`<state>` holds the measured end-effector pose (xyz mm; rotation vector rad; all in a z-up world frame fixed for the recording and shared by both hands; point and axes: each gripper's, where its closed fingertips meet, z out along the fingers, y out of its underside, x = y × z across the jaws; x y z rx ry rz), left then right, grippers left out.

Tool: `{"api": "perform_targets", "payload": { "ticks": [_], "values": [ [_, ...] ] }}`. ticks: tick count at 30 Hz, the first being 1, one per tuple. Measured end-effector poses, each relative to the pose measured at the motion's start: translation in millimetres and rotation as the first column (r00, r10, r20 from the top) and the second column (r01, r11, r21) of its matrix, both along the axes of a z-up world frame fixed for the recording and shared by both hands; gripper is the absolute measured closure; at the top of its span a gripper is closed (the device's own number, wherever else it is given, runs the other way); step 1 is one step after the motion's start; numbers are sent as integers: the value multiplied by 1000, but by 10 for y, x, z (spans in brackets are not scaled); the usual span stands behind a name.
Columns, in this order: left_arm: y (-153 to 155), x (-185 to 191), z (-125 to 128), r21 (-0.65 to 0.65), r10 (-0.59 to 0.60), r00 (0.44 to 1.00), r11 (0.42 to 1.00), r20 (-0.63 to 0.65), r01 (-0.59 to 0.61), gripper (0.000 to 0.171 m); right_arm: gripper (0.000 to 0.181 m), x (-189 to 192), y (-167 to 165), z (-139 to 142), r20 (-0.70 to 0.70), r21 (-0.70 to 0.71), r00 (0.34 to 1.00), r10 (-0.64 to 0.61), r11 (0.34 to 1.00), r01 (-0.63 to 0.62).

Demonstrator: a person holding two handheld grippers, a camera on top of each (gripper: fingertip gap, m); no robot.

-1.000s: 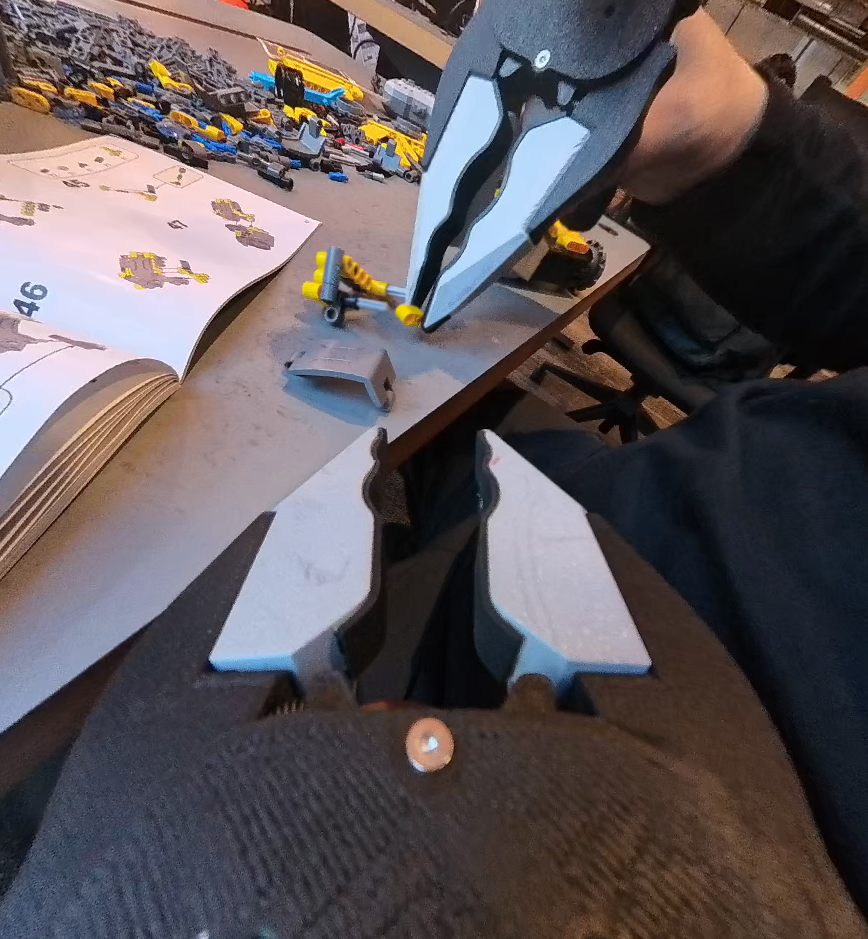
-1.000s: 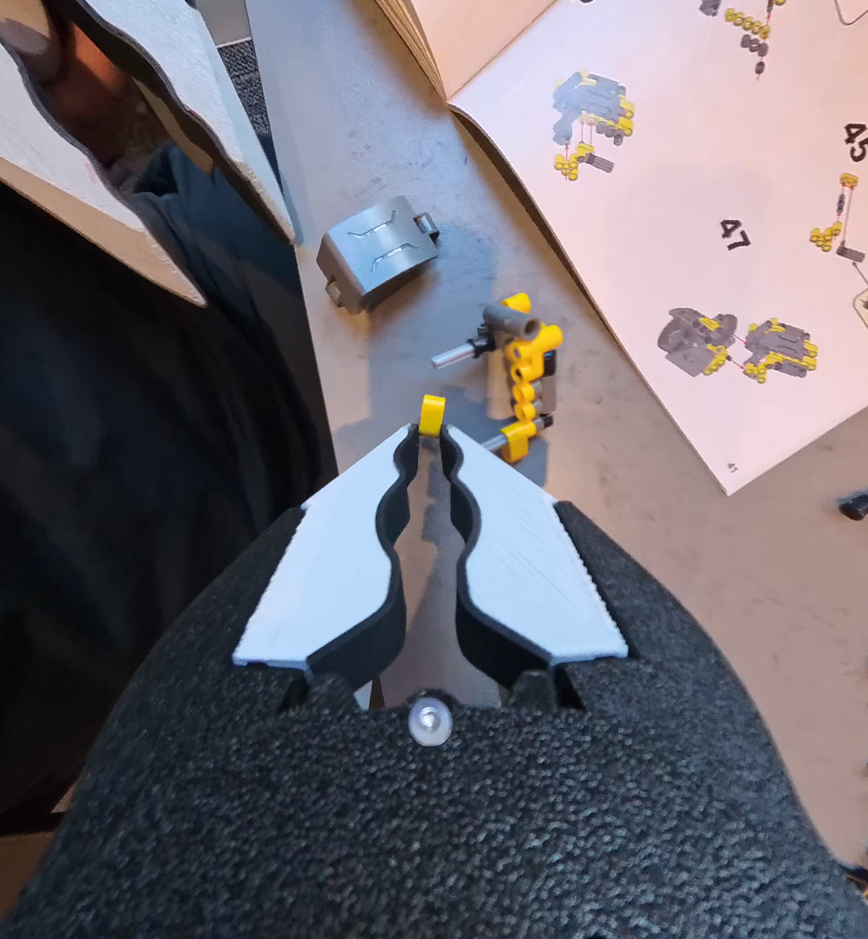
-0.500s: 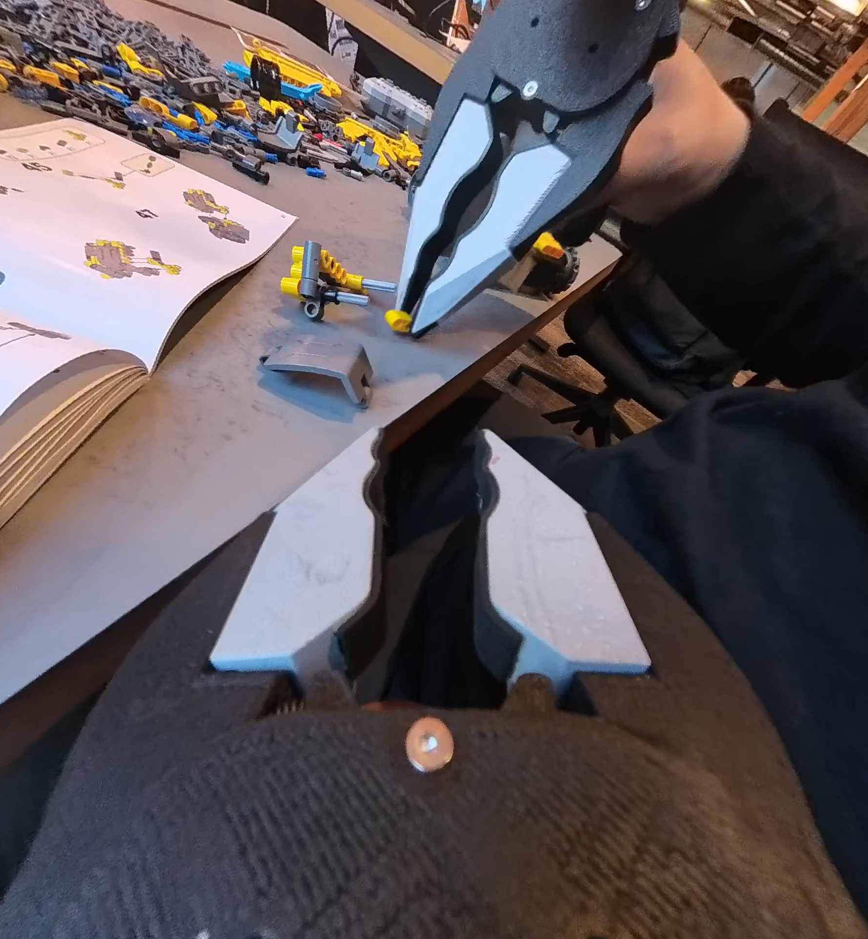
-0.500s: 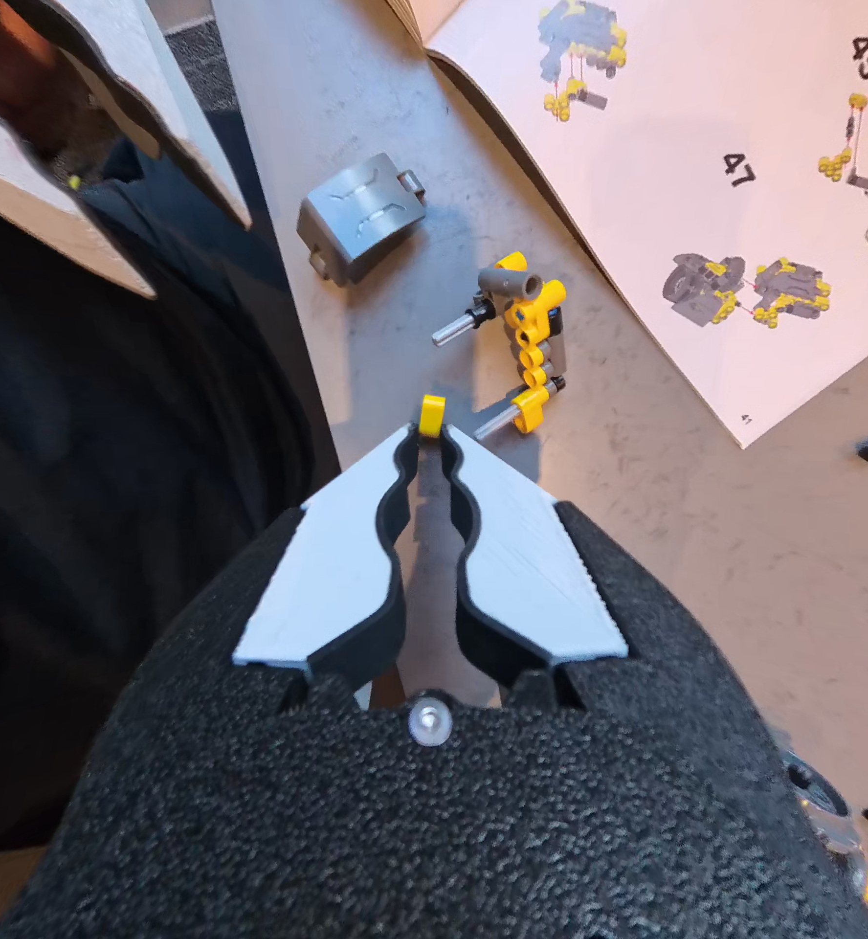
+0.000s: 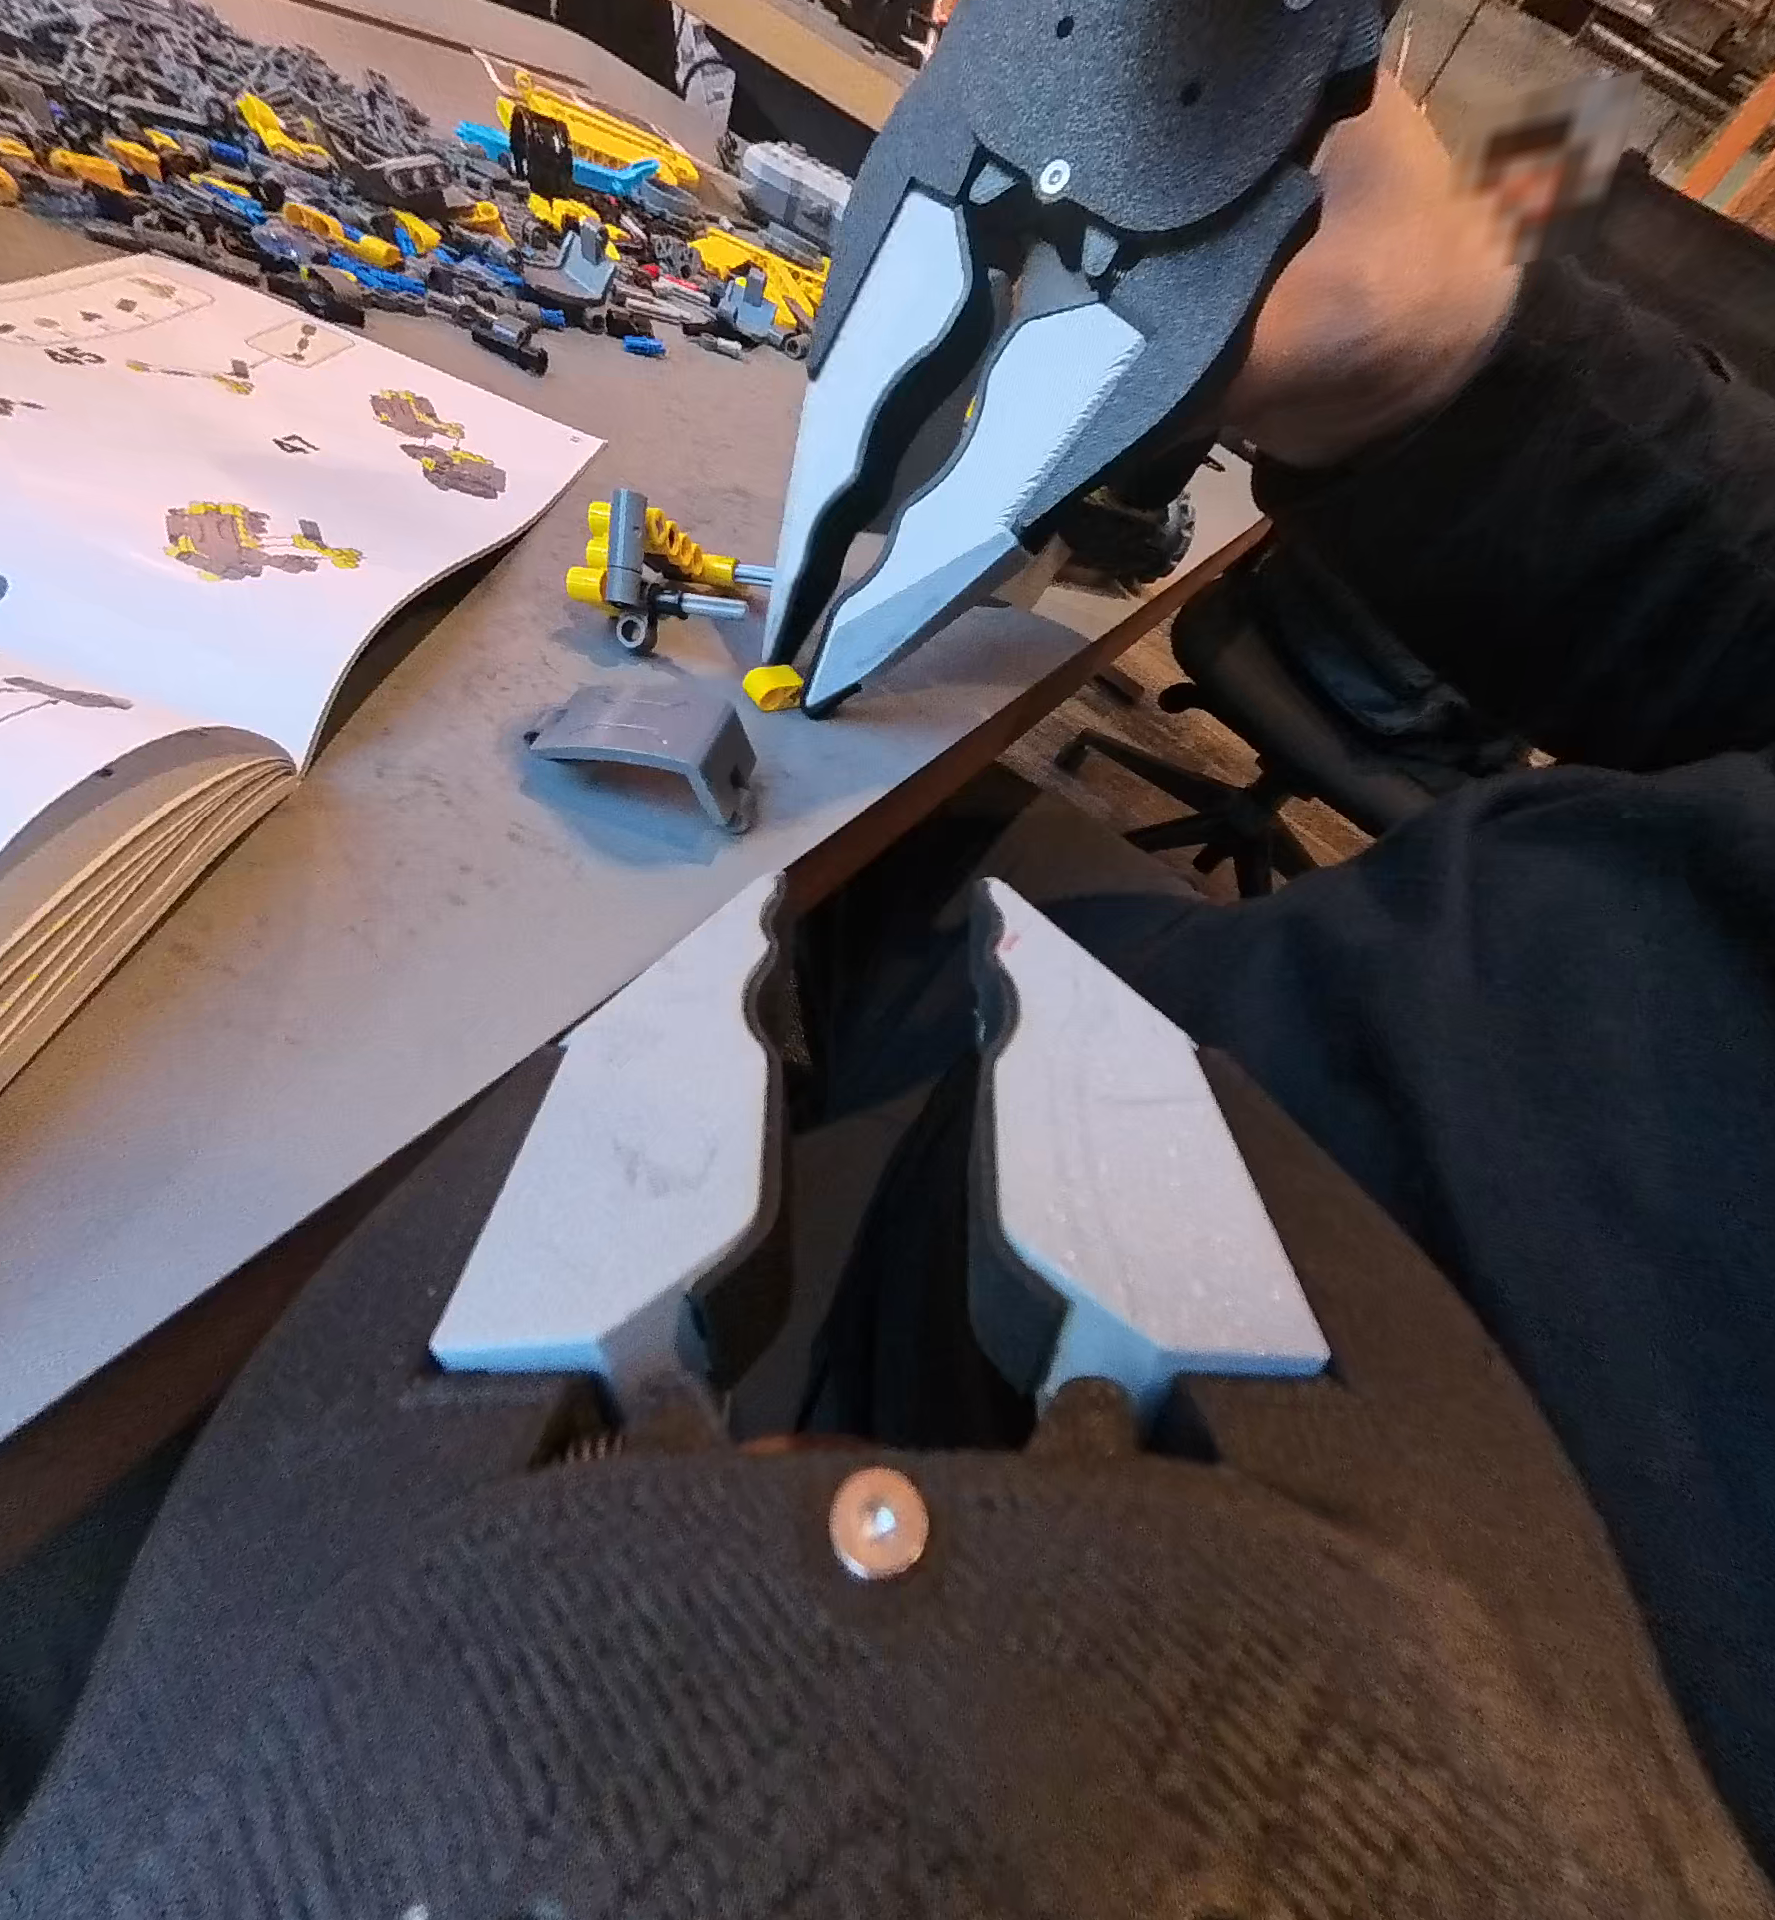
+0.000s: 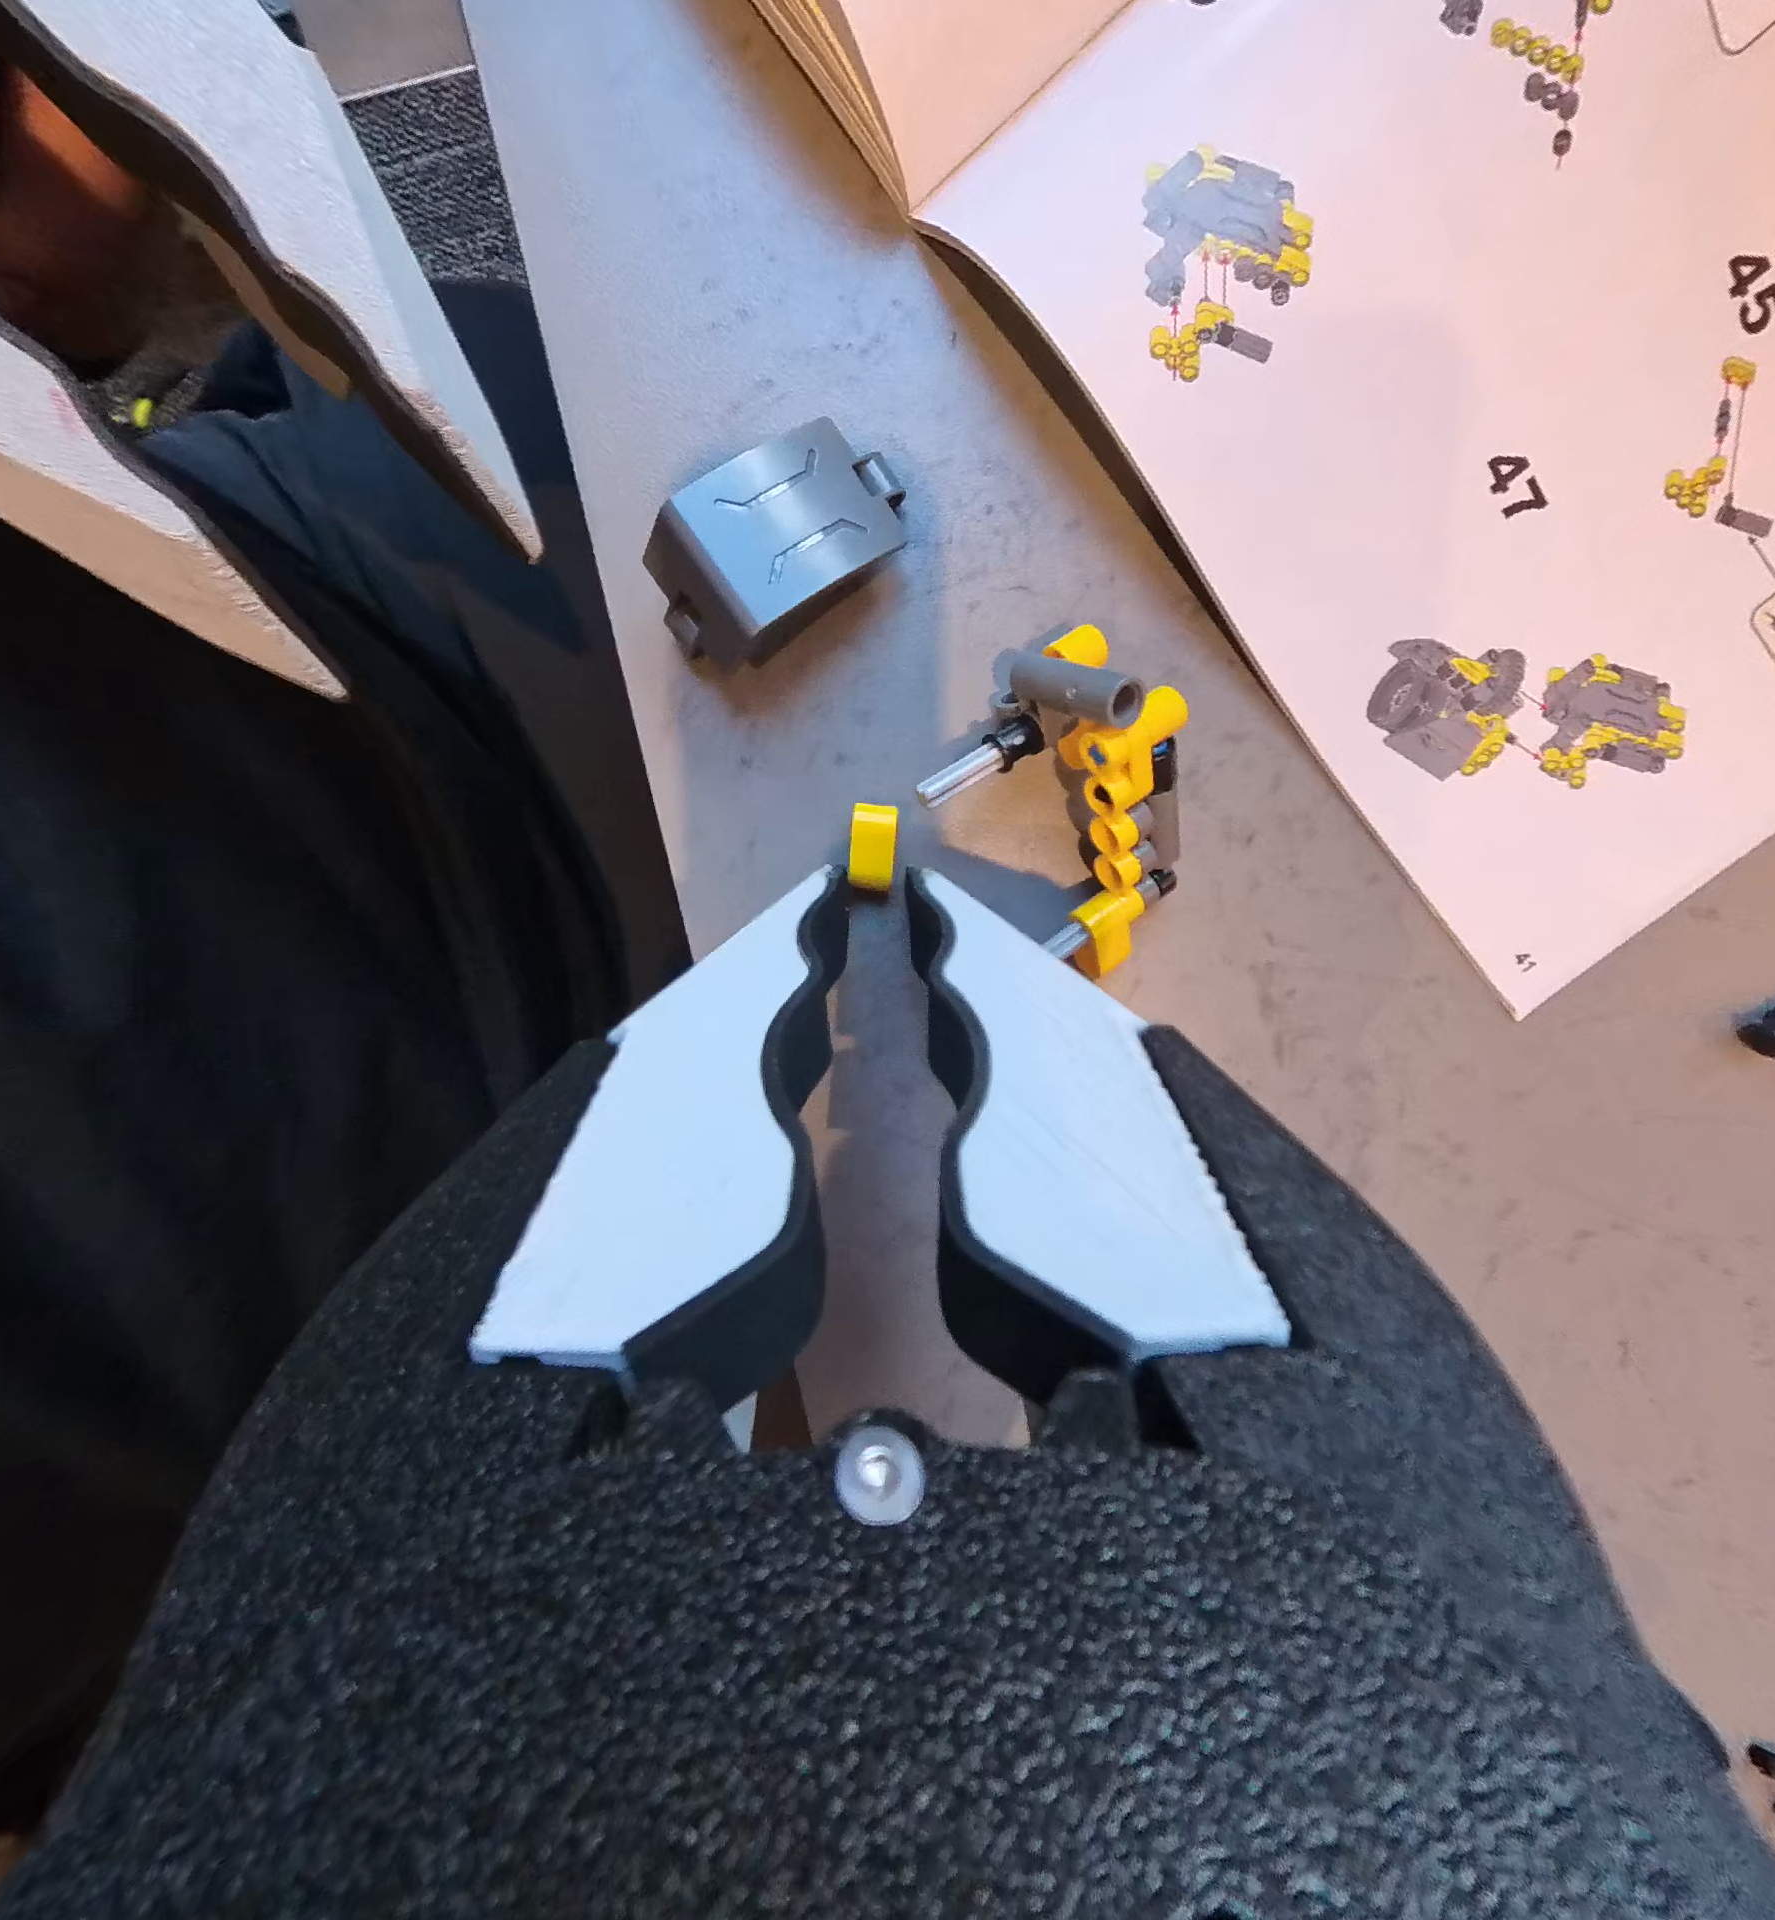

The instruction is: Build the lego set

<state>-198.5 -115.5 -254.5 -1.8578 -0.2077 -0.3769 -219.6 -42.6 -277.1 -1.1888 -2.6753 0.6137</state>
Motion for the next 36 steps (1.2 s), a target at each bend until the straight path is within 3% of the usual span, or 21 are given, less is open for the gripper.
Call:
{"api": "perform_targets", "payload": {
  "ticks": [16, 26, 36],
  "values": [
    [-68, -77, 26, -2, 11, 1000, 1000, -19, -11, 140, 168, -28, 2, -4, 35, -15, 996, -83, 996, 84],
    [-90, -220, 47, 17, 12, 999, 1000, -39, -11, 139, 161, -93, -145, 30, 71, -95, 993, -90, 991, 97],
    [-59, -172, 18, 7, 6, 999, 1000, -39, -6, 139, 159, -14, -11, 64, 78, -80, 993, -89, 992, 96]
  ]
}}
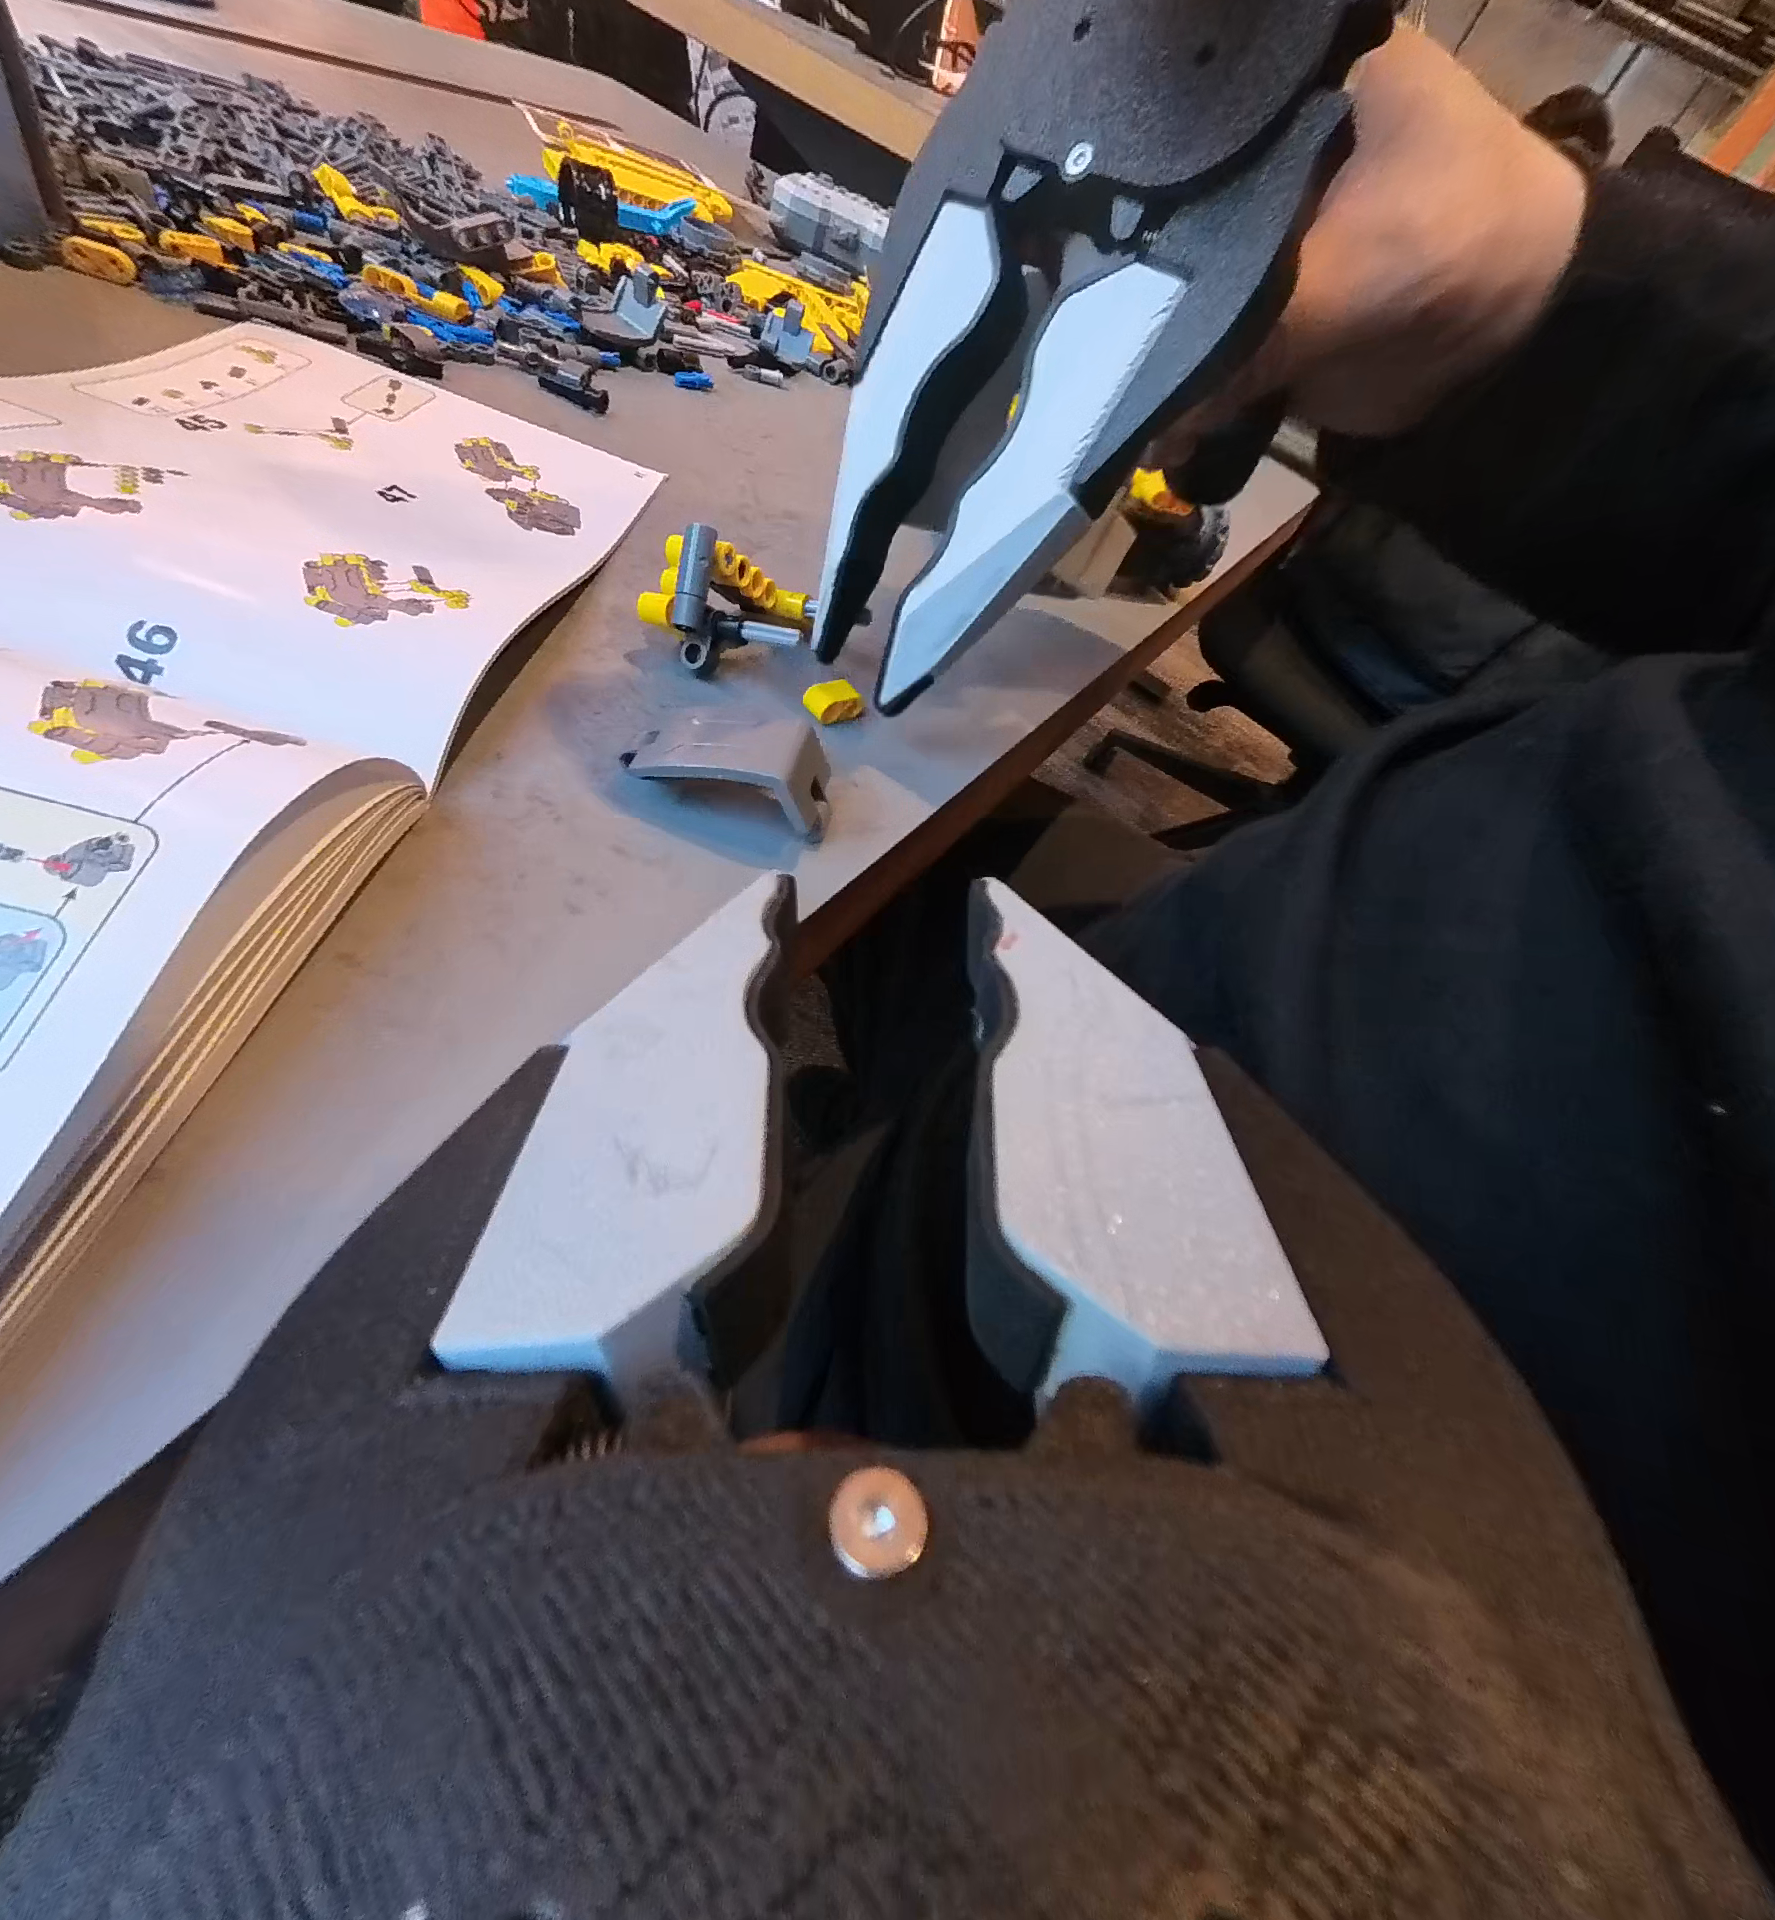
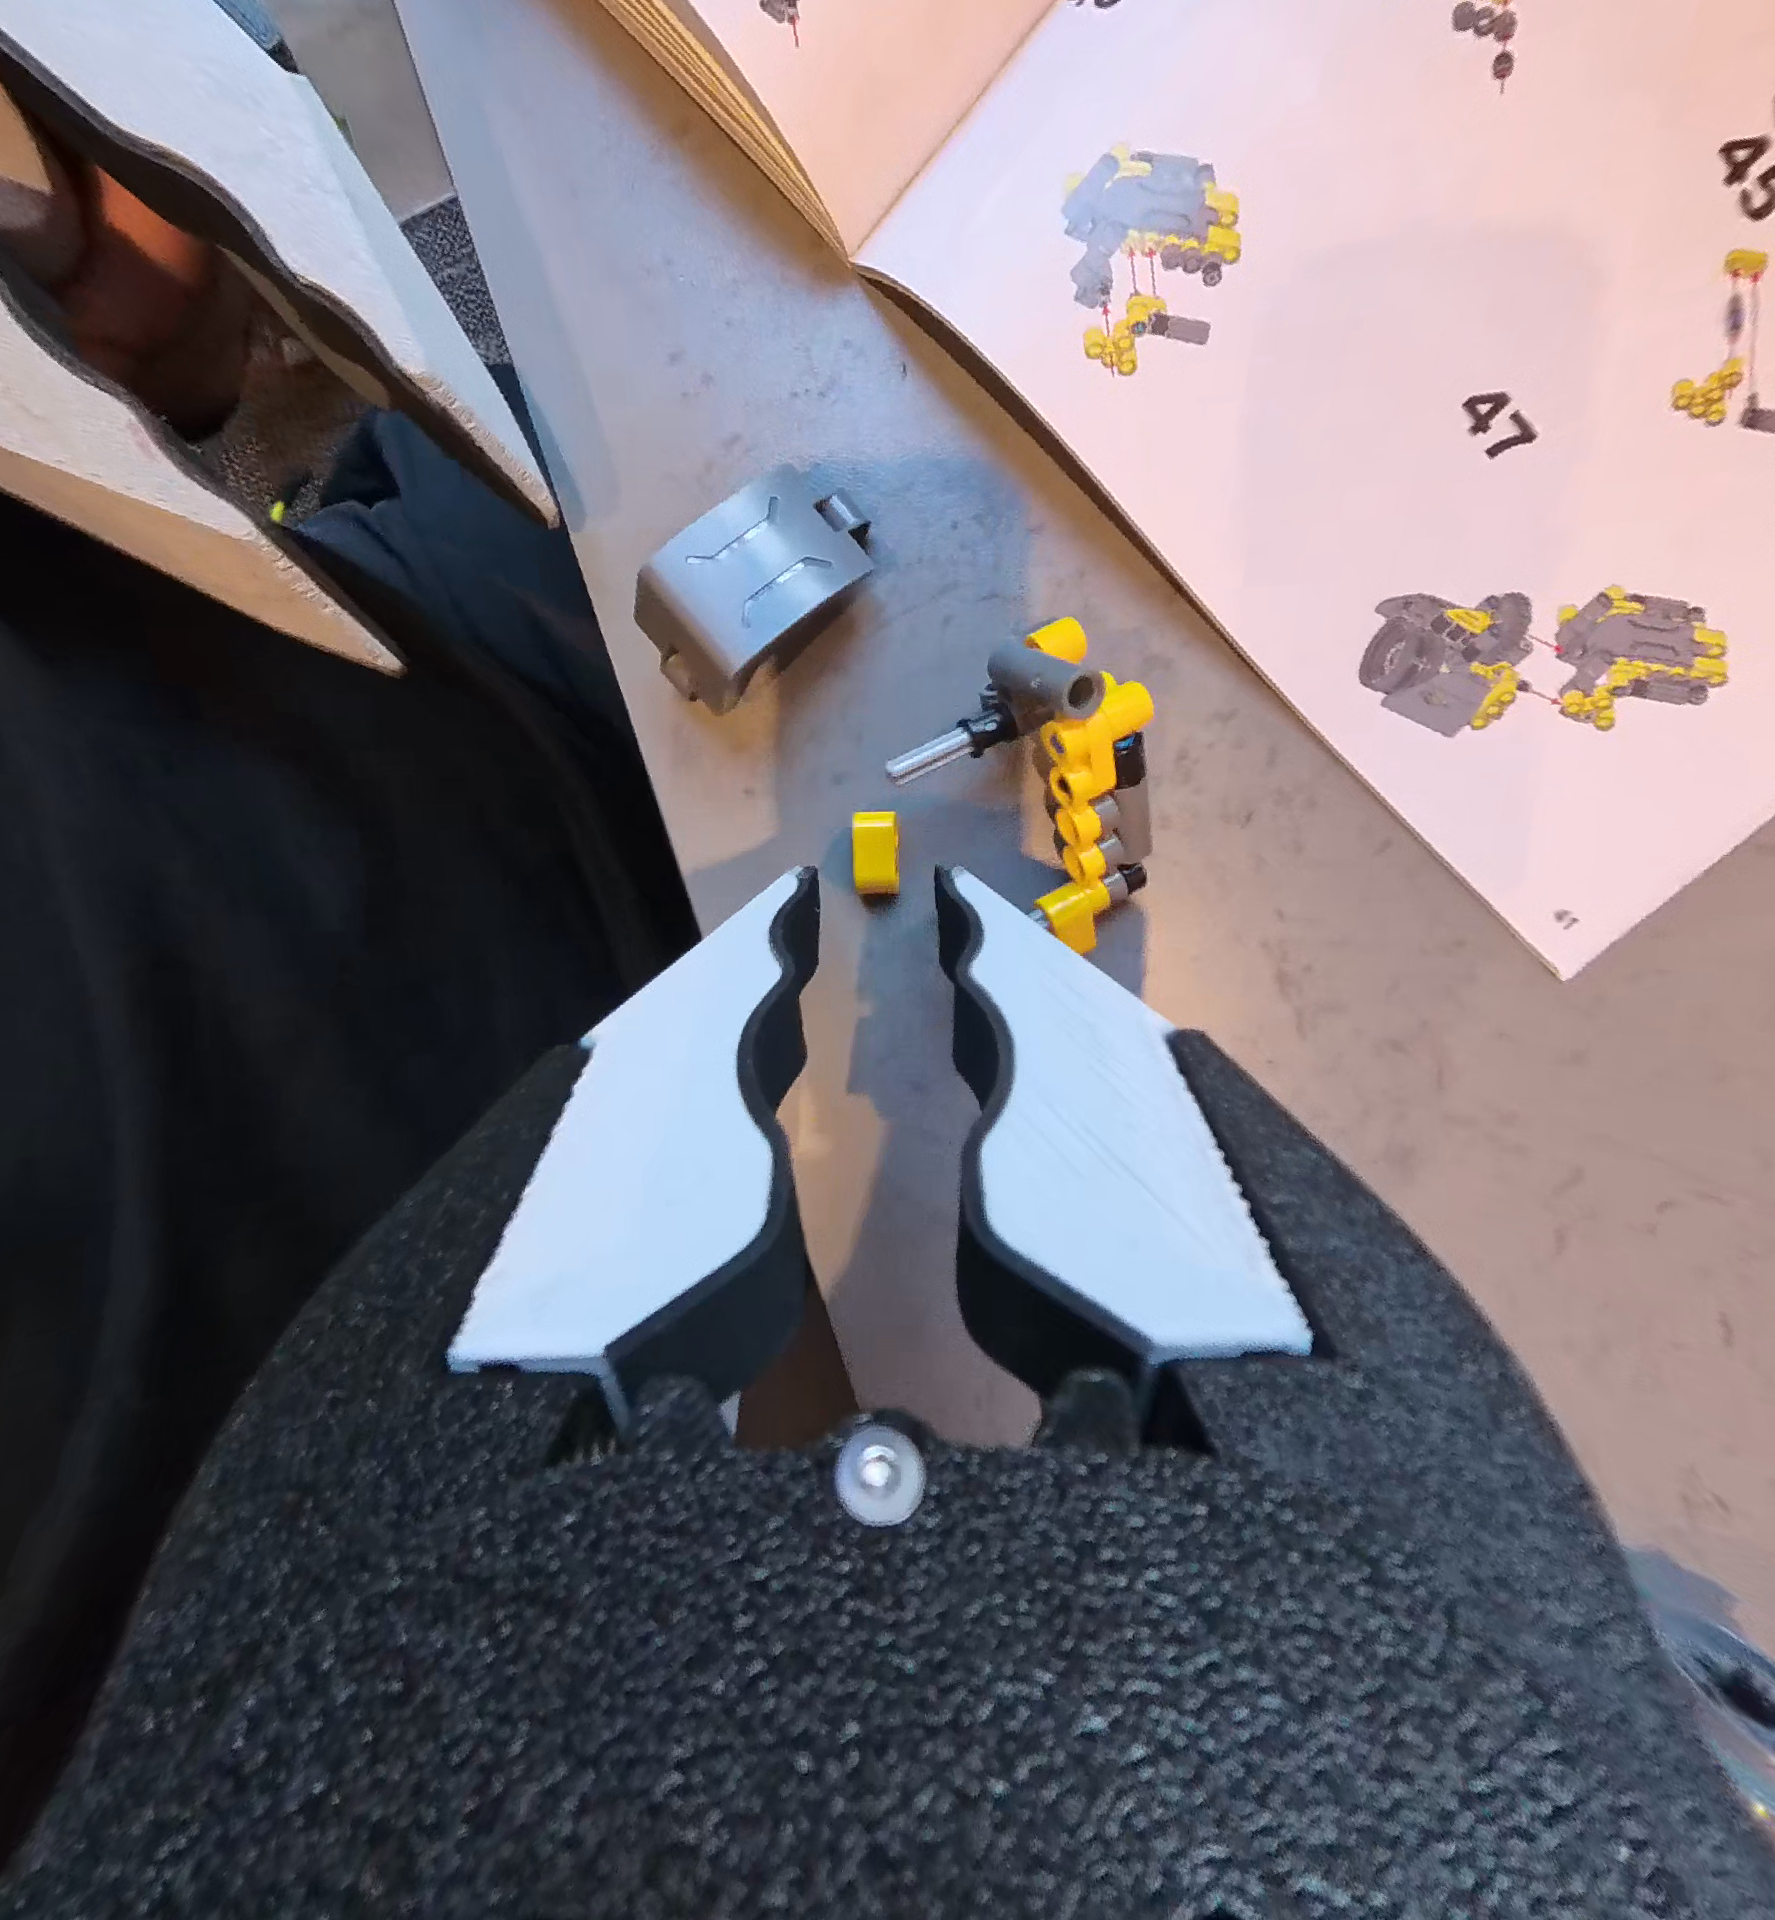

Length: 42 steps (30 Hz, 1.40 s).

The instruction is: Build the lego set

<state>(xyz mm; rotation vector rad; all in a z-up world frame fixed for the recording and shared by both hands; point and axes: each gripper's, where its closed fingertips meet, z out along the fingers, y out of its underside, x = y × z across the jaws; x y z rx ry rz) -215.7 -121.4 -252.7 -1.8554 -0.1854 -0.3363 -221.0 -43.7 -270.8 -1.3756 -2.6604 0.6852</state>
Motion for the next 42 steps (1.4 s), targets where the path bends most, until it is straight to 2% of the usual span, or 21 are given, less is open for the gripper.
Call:
{"api": "perform_targets", "payload": {
  "ticks": [5, 14, 25, 30, 33, 35, 39, 40, 42],
  "values": [
    [5, 27, -11, -6, -6, 1000, 1000, -2, 6, 140, 173, -9, -88, -63, 10, -11, 1000, 22, 1000, -21],
    [-27, 19, 2, 1, -3, 1000, 1000, 17, 3, 140, 173, -99, -227, -62, 0, -36, 1000, 8, 999, -8],
    [-17, 70, 5, 3, -17, 999, 1000, 37, 17, 140, 168, -47, -153, -55, -4, -12, 1000, -15, 1000, 15],
    [-15, 90, 5, 2, -22, 999, 1000, 37, 22, 140, 168, -101, -121, 117, -54, -13, 998, -9, 1000, 8],
    [-16, 100, 15, 5, -23, 999, 1000, 36, 23, 140, 168, -242, -104, 274, -107, -47, 994, -35, 998, 30],
    [-13, 108, 22, 8, -25, 999, 1000, 38, 25, 140, 164, -344, -100, 276, -113, -49, 992, -50, 998, 45],
    [-14, 119, 16, 3, -28, 999, 1000, 34, 28, 140, 171, -414, -7, 91, -105, 67, 994, -32, 997, 39],
    [-17, 118, 21, 4, -27, 999, 1000, 31, 27, 140, 175, -422, 45, 84, -117, 98, 993, -32, 994, 43],
    [-21, 117, 27, 5, -24, 999, 1000, 28, 24, 140, 173, -405, 150, 87, -117, 140, 992, -44, 988, 61]
  ]
}}
